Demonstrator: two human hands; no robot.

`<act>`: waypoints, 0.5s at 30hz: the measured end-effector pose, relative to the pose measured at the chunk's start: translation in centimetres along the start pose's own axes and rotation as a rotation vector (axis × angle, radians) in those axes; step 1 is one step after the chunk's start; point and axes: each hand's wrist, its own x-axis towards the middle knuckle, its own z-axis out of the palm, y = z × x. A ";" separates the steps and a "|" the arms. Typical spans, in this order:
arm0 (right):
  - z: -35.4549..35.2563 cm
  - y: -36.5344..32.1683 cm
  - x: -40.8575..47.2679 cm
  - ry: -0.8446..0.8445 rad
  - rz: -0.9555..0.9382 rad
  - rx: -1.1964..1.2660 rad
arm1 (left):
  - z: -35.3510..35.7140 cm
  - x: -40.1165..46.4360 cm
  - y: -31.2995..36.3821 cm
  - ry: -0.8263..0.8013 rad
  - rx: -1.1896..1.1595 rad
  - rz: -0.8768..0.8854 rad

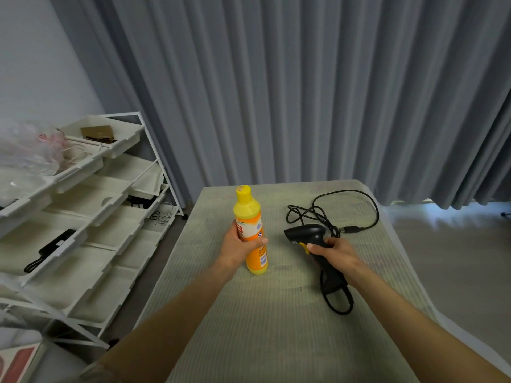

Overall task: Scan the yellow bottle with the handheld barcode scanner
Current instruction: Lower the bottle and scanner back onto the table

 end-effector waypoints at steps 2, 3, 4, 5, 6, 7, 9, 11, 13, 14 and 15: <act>0.2 0.2 0.4 0.011 0.017 -0.028 | -0.1 0.0 0.1 0.002 -0.001 -0.002; 0.3 0.4 0.7 0.012 0.025 -0.044 | -0.1 0.0 0.1 0.002 -0.002 -0.002; 0.4 0.6 0.9 0.011 0.031 -0.060 | -0.1 0.0 0.1 0.000 -0.001 -0.003; 0.6 0.8 1.1 0.012 0.034 -0.073 | -0.1 0.0 0.1 -0.003 -0.001 -0.004; 0.7 0.9 1.2 0.021 0.039 -0.081 | -0.1 0.0 0.0 -0.004 -0.002 -0.004; 0.9 1.1 1.4 0.033 0.043 -0.092 | -0.1 0.0 0.0 -0.003 -0.004 -0.007; 1.1 1.4 1.6 0.049 0.052 -0.125 | -0.1 0.0 0.0 -0.003 -0.005 -0.017; 1.2 1.6 1.9 0.046 0.063 -0.162 | 0.0 0.1 0.0 -0.006 -0.007 -0.019; 1.1 1.8 2.1 0.045 0.079 -0.170 | 0.0 0.1 0.0 -0.006 -0.006 -0.019; 1.1 2.0 2.1 0.048 0.082 -0.169 | -0.1 0.1 -0.1 -0.005 -0.006 -0.019; 1.1 2.2 2.2 0.056 0.077 -0.171 | -0.1 0.1 -0.1 -0.005 -0.005 -0.020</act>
